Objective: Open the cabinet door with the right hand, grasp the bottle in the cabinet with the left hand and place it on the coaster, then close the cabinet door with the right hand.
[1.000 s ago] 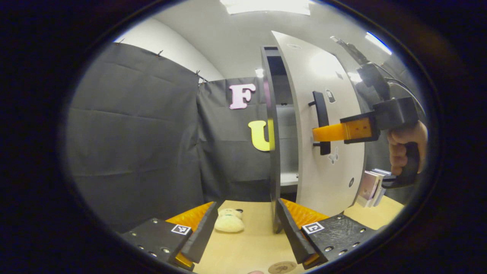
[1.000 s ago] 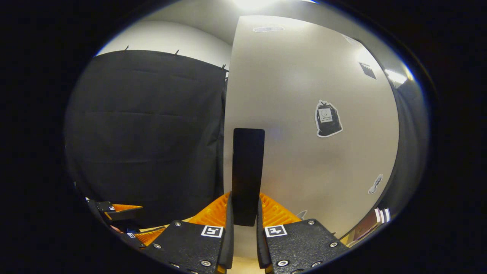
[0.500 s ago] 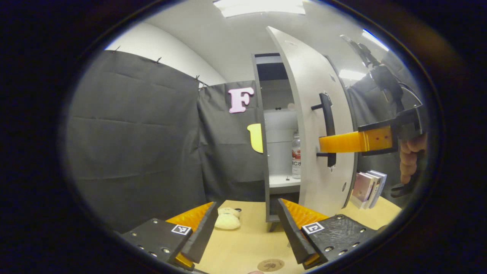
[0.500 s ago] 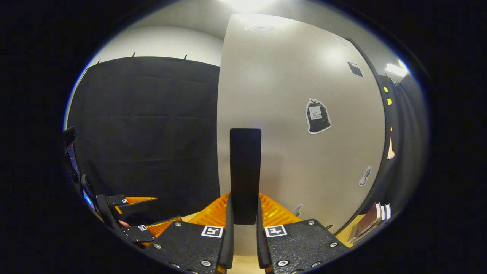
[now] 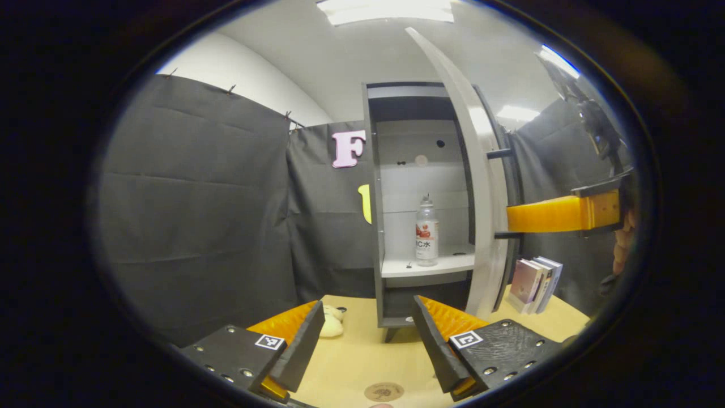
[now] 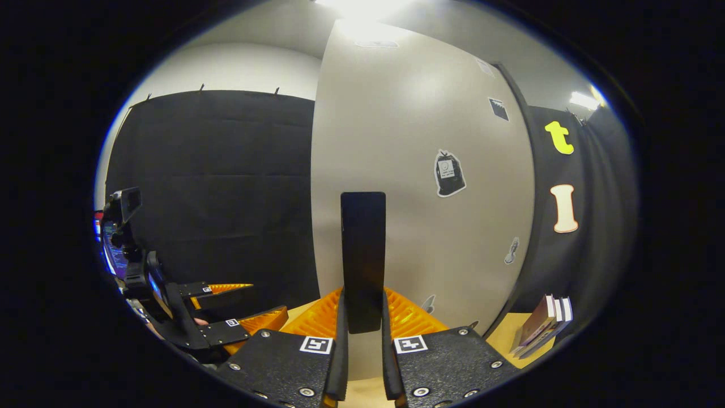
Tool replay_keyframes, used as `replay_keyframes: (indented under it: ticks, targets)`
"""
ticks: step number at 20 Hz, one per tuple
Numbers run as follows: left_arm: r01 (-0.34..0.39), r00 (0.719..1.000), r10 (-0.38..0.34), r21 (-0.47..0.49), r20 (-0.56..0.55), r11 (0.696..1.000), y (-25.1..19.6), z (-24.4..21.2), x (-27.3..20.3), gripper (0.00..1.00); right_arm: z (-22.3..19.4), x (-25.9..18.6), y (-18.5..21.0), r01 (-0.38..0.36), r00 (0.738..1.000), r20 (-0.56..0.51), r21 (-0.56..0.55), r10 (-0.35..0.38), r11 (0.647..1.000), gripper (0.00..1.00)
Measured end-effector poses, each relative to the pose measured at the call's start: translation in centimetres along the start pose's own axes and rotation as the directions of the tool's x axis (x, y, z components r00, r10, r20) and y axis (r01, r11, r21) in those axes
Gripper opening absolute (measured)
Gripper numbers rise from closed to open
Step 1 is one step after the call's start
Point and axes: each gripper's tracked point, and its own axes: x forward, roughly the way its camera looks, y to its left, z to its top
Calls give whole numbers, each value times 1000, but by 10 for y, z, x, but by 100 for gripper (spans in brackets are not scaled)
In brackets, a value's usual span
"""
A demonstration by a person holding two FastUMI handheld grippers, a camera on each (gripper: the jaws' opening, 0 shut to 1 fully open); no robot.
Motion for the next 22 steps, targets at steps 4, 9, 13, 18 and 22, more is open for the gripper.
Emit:
replay_keyframes:
  ticks: [4,9,13,18,22]
  targets:
    - [47,999,-47,-1,0,999,-35,4,2,96,4,-32,-3,38,999,5,10,-38,999,25]
    - [105,994,-105,10,-11,994,-81,6,7,89,16,-64,-12,126,992,22,13,-126,992,25]
    - [120,993,-120,6,-17,993,-105,9,15,90,23,-87,-17,274,962,44,-153,-271,949,26]
    - [105,994,-105,20,-15,994,-117,15,35,96,12,-122,-26,368,930,61,-94,-363,925,25]
    - [112,994,-112,5,-12,994,-125,18,64,96,6,-151,-30,420,907,46,-6,-419,907,27]
